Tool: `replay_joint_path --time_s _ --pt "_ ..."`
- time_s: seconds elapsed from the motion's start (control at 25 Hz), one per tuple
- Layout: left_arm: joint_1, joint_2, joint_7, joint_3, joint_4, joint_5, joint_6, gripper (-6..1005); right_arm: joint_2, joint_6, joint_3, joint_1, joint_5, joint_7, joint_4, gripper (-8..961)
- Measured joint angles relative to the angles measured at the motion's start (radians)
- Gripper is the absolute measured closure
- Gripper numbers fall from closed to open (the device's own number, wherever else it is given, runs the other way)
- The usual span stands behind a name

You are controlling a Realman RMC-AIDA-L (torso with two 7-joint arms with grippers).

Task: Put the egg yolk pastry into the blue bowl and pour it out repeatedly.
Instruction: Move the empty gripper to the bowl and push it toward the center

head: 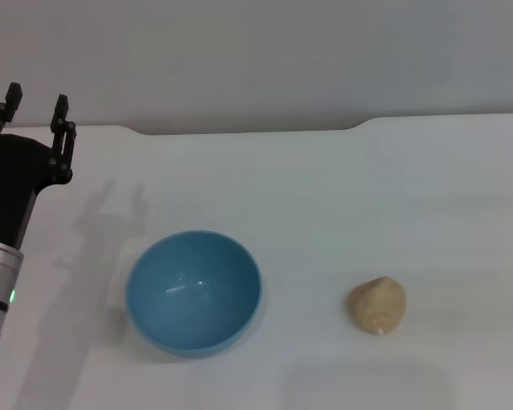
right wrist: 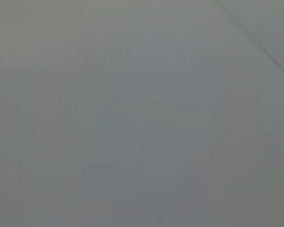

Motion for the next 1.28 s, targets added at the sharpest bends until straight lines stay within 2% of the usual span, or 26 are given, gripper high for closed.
replay_joint_path --time_s 1.28 --pt "-0.008 0.0 0.0 0.002 0.002 0.0 0.002 543 0.005 0.015 0.001 0.007 0.0 -0.011 -0.004 457"
